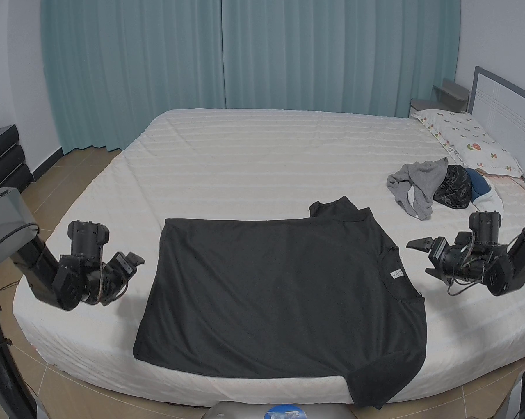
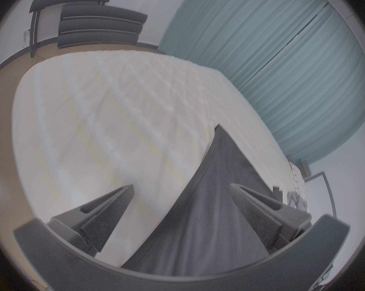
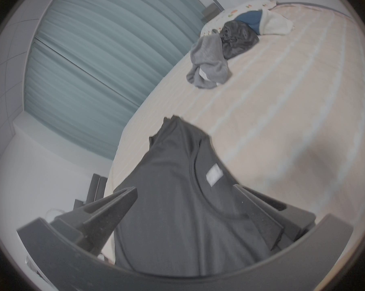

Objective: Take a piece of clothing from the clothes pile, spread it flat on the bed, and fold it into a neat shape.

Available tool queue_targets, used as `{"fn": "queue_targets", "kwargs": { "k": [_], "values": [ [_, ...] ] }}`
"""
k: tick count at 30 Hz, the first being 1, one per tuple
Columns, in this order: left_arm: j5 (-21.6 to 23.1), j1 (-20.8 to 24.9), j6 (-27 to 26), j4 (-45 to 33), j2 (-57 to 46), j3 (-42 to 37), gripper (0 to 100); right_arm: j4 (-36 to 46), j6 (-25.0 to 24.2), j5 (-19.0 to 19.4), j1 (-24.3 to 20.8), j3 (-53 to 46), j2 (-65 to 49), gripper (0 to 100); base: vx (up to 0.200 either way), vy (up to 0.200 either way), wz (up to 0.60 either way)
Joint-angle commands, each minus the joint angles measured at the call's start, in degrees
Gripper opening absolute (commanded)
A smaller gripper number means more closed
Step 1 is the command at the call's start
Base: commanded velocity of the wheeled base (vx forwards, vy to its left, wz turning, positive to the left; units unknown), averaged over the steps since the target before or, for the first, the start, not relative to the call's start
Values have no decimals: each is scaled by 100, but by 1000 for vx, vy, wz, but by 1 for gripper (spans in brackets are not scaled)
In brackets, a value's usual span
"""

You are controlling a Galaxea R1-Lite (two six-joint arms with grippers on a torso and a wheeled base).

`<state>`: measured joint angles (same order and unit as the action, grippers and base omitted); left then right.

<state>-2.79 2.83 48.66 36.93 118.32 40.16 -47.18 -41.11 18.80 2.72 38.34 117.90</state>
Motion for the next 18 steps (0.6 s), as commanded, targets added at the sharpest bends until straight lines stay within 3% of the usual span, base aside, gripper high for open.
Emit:
{"fn": "queue_targets", "kwargs": {
  "k": [1, 4, 6, 10, 18],
  "values": [
    [437, 148, 47, 640, -1004, -1889, 100, -441, -20, 739, 203, -1566, -830, 100, -200, 0, 0],
    [683, 148, 47, 728, -986, -2117, 100, -450, -20, 871, 238, -1628, -724, 100, -200, 0, 0],
    [974, 148, 29, 957, -828, -2381, 100, -450, -20, 1021, 317, -1663, -566, 100, 0, 0, 0],
    [1000, 148, 20, 1317, -433, -2442, 100, -459, -29, 1056, 343, -1654, -487, 100, 0, 0, 0],
    [288, 570, 11, 2310, 569, -2495, 100, -459, -29, 1144, 370, -1751, -496, 100, 0, 0, 0]
  ]
}}
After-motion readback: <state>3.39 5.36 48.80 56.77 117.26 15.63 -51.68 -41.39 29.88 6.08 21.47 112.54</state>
